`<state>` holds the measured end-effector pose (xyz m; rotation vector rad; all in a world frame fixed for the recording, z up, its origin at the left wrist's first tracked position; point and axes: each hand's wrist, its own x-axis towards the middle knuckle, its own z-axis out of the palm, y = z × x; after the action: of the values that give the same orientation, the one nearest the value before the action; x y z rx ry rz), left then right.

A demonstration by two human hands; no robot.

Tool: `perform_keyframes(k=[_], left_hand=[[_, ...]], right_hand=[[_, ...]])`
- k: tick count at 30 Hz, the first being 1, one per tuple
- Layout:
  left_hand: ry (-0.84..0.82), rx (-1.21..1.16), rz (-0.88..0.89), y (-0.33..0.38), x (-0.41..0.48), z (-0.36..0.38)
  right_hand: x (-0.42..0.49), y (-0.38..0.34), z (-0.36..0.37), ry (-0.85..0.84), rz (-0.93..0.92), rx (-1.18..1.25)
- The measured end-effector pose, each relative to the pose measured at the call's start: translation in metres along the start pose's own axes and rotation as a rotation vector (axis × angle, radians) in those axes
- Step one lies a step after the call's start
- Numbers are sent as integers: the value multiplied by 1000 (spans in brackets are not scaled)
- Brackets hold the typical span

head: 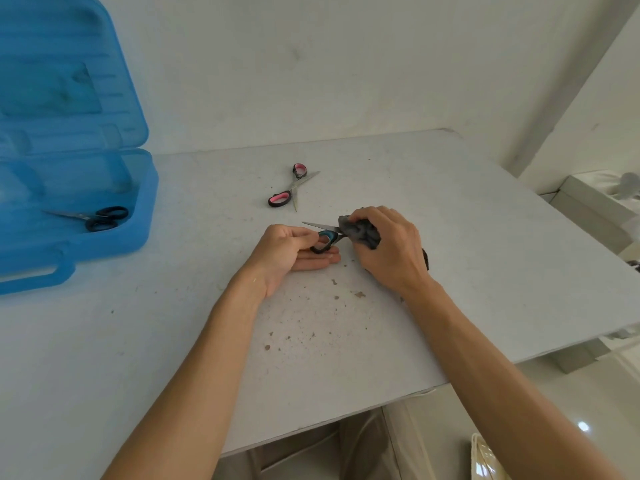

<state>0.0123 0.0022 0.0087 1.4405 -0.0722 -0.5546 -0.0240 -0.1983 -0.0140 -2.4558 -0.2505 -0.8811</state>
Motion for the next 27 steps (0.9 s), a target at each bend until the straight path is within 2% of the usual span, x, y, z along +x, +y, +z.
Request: perform_keyframes(k=[3,5,10,16,18,23,25,27], left_hand=[[14,-1,1,-1,2,-1],[20,9,-5,-1,3,-2],[29,10,-17,-2,3,2],[70,68,19,-5,6,-1],[77,55,25,-4,5,-1],[32,13,5,-3,0,4],[40,15,32,-4,0,8],[42,27,66,-6,1,11]], right_hand=[[-5,-17,1,-129,-184,155],[-6,-20,1,-188,-243,161],[1,0,-2,-68,-69,-8],[-6,-25,1,-194,-356,171],[-5,-22,4,-174,-331,107],[1,6,0,11,-39,-26],[0,1,-1,25,-71,11],[-5,-15,0,-37,-199,90]])
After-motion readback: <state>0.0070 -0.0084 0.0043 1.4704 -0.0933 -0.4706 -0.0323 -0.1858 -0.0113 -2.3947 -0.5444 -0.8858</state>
